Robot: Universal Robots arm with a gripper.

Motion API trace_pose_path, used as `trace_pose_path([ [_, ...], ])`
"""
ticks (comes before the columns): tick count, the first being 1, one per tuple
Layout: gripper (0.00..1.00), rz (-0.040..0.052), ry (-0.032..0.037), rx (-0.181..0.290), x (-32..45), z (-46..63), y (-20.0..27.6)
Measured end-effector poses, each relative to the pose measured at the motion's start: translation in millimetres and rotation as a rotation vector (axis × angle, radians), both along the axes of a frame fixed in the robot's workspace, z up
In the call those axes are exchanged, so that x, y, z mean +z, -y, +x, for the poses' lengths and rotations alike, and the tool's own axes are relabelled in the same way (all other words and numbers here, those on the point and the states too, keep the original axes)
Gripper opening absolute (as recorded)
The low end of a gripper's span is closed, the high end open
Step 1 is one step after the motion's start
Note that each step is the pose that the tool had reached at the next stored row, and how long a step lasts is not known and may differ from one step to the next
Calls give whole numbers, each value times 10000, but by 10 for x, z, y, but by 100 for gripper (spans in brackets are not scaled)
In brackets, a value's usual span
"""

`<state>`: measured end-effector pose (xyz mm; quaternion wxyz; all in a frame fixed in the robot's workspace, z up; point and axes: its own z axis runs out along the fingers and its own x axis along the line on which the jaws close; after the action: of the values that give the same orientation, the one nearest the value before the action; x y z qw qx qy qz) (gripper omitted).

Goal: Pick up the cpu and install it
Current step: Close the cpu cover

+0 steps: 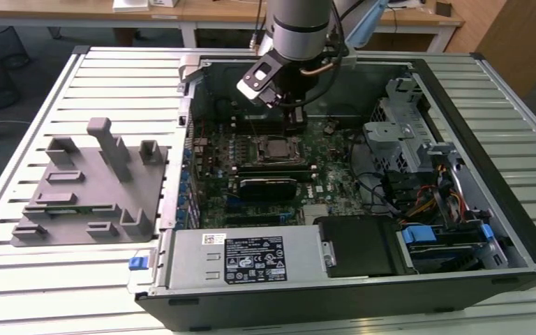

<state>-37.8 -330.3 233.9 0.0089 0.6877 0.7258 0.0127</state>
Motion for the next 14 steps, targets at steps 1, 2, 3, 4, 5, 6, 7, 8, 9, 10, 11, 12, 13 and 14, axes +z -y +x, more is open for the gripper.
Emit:
trace_pose_path([
  [1,11,0,0,0,-8,-5,0],
  [2,11,0,0,1,-18,-12,0],
  [3,11,0,1,1,-29,-18,0],
  [4,11,-1,0,0,-39,-26,0],
  [5,11,-1,0,1,-49,-34,0],
  [6,11,0,0,1,-60,-45,0],
  [7,11,0,0,0,-69,-58,0],
  [8,11,0,0,0,-78,-73,0],
  [9,11,0,1,0,-85,-83,0],
  [10,11,0,0,0,-90,-90,0],
  [11,11,-1,0,0,-93,-92,0],
  [12,11,-1,0,1,-97,-94,0],
  [13,11,0,0,1,-100,-95,0],
  [14,11,-1,0,1,-103,-96,0],
])
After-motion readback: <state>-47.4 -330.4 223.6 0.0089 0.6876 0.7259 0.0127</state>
